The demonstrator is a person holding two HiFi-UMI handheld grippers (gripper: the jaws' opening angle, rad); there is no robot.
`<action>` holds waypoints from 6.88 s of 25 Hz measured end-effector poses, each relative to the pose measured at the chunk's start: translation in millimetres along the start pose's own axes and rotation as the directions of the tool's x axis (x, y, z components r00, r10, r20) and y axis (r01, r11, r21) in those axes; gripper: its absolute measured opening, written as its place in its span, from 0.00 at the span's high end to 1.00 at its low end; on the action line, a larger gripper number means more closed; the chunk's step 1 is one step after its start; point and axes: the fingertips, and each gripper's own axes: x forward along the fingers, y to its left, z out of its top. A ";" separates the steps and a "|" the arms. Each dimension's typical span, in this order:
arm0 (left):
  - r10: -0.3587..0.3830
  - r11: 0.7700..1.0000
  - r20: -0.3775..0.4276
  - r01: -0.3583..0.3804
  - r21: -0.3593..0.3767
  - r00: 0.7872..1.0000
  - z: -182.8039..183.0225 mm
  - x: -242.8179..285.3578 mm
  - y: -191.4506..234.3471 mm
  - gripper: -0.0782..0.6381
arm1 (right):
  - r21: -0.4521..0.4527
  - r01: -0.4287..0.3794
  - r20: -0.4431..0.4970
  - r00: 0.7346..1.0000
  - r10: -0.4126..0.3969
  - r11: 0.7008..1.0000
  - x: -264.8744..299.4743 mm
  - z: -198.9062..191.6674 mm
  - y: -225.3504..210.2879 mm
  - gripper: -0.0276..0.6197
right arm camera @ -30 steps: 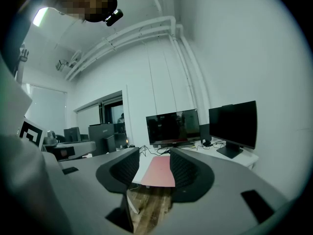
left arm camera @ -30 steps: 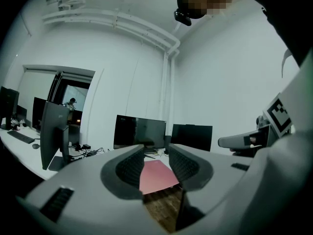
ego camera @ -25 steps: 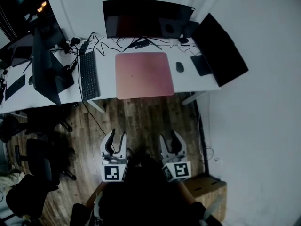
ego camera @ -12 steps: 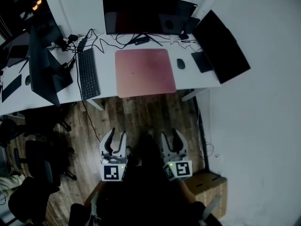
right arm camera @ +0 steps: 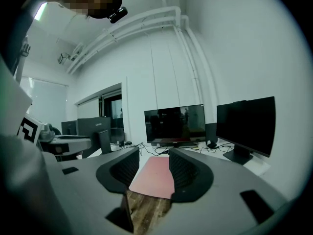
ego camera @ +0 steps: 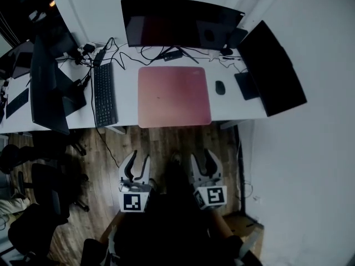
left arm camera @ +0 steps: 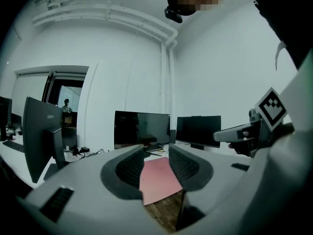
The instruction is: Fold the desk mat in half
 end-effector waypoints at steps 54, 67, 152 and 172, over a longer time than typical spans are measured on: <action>-0.054 0.552 -0.854 0.728 0.407 0.518 -332.0 218.7 3.4 0.58 | -0.382 -0.680 -0.846 0.530 0.059 0.626 215.0 -299.0 -130.1 0.66; -0.029 0.533 -0.824 0.706 0.466 0.566 -335.1 230.1 9.7 0.65 | -0.500 -0.724 -0.838 0.543 -0.055 0.476 223.8 -328.5 -135.5 0.65; -0.127 0.705 -0.779 0.608 0.365 0.614 -155.3 366.9 84.3 0.87 | -0.441 -0.604 -0.773 0.631 0.061 0.663 378.8 -119.9 -162.8 0.93; 0.075 0.767 -0.713 0.416 0.488 0.697 -114.1 459.0 131.5 0.87 | -0.503 -0.624 -0.707 0.695 0.131 0.598 466.7 -69.3 -186.0 0.93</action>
